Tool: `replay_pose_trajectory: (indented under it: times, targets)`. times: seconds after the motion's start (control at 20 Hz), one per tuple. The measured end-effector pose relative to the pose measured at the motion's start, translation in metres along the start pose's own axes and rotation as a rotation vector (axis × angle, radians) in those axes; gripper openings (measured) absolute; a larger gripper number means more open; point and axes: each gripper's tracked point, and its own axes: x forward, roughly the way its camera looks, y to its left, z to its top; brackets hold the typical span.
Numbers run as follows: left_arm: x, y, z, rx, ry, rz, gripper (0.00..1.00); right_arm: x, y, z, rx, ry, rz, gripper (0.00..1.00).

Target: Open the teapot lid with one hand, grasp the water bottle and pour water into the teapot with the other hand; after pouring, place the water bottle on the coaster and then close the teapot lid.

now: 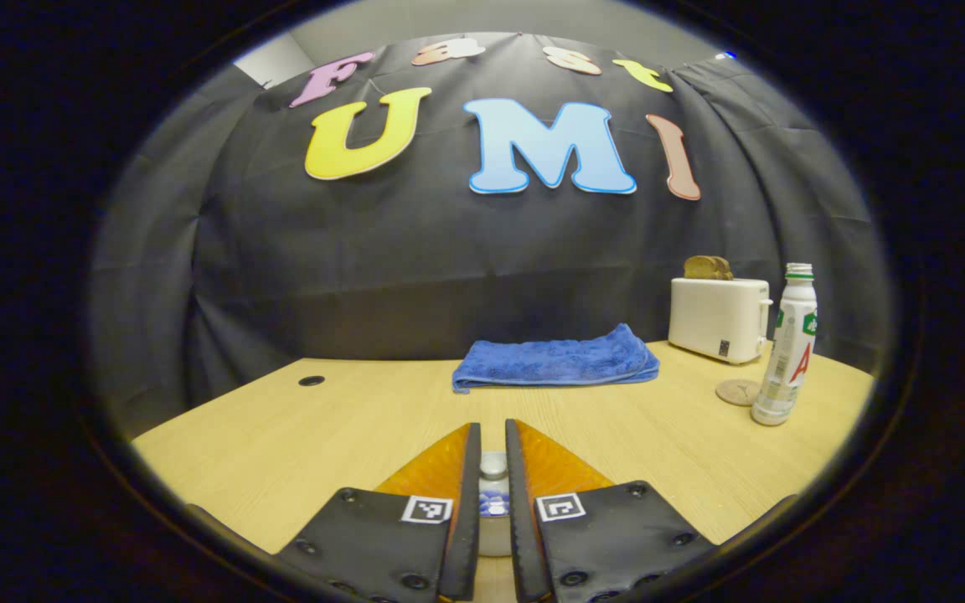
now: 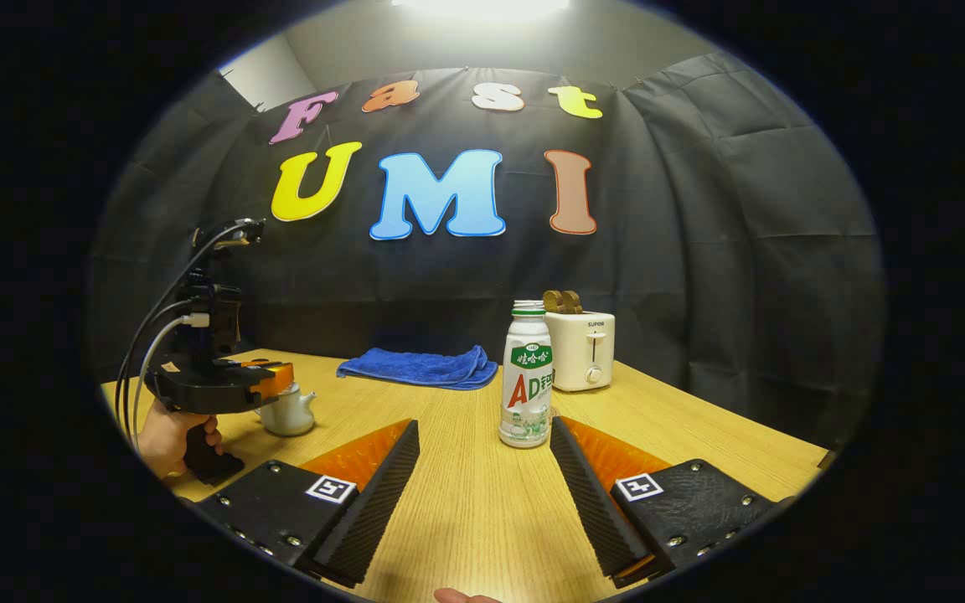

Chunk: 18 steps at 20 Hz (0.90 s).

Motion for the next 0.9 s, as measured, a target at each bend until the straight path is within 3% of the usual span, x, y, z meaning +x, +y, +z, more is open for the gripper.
replay_pose_trajectory:
  times: [0.1, 0.15, 0.35, 0.4, 0.45, 0.6, 0.65, 0.9]
  targets:
    - [0.002, 0.003, 0.0, 0.032, -0.004, -0.005, 0.31, -0.001, -0.001, -0.001, -0.003, 0.003, -0.001, 0.97]
    - [0.002, 0.002, 0.003, 0.025, -0.005, -0.016, 0.19, 0.0, -0.003, -0.001, -0.004, 0.005, -0.004, 0.97]
    - [0.001, 0.003, 0.004, -0.006, -0.012, -0.034, 0.19, 0.002, -0.005, -0.002, -0.02, 0.006, -0.011, 0.97]
    - [-0.002, 0.003, 0.01, -0.006, -0.029, -0.035, 0.15, 0.002, -0.005, -0.001, -0.027, 0.005, -0.013, 0.97]
    - [-0.004, 0.003, 0.019, -0.005, -0.053, -0.039, 0.19, 0.003, -0.005, 0.001, -0.035, 0.001, -0.012, 0.96]
    - [-0.017, 0.002, 0.038, -0.015, -0.118, -0.051, 0.14, 0.006, -0.004, 0.006, -0.067, -0.012, -0.001, 0.97]
    - [-0.021, 0.0, 0.041, -0.017, -0.126, -0.058, 0.19, 0.009, -0.005, 0.011, -0.082, -0.027, 0.006, 0.97]
    - [-0.035, -0.001, 0.048, -0.048, -0.155, -0.087, 0.19, 0.037, -0.017, 0.039, -0.106, -0.099, -0.013, 0.97]
